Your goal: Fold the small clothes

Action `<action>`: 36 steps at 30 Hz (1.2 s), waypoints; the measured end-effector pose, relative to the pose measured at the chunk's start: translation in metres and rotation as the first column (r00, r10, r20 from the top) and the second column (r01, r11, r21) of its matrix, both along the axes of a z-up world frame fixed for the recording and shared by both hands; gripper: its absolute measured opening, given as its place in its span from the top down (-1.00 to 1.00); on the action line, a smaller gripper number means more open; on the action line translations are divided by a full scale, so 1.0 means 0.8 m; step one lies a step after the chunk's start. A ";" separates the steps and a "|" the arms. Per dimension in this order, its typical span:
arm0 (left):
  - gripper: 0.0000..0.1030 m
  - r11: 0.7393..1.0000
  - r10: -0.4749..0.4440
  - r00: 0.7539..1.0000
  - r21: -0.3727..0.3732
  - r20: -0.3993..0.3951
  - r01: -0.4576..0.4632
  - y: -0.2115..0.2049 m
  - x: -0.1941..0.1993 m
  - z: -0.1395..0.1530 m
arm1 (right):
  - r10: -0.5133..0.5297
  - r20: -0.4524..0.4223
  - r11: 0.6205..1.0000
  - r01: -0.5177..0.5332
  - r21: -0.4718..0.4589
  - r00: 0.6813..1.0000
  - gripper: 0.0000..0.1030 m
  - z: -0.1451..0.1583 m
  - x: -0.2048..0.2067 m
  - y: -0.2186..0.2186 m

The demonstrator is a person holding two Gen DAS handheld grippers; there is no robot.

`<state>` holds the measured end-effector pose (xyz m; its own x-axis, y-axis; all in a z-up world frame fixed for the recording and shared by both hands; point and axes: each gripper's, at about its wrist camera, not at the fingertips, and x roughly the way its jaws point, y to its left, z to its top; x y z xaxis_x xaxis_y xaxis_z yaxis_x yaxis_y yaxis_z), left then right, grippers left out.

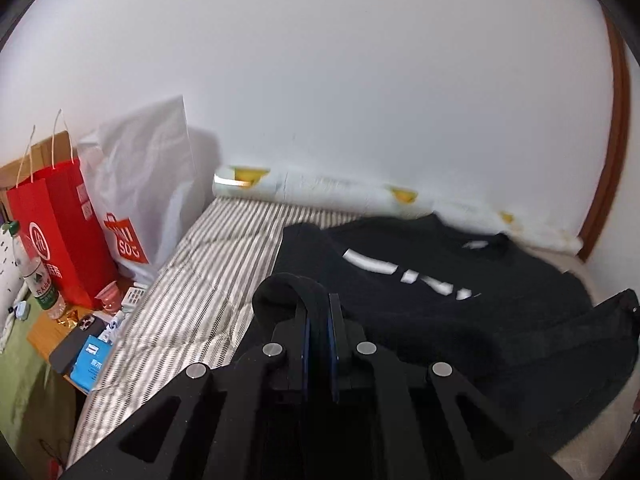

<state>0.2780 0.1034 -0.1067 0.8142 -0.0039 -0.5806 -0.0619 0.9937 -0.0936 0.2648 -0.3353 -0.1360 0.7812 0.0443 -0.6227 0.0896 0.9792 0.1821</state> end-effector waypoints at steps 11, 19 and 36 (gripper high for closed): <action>0.78 1.000 -0.019 0.994 0.010 -0.108 0.020 0.002 0.033 -0.035 | -0.016 -0.108 0.998 0.009 -0.066 0.994 0.76 -0.054 0.040 -0.001; 0.67 0.999 -0.004 0.992 0.044 -0.124 0.010 -0.002 0.034 -0.039 | -0.021 -0.122 0.999 0.017 -0.029 0.992 0.73 -0.058 0.040 -0.010; -0.22 0.994 0.026 0.997 0.109 -0.068 -0.019 -0.010 0.024 -0.030 | -0.020 -0.128 0.997 0.010 -0.081 0.992 0.50 -0.056 0.041 0.004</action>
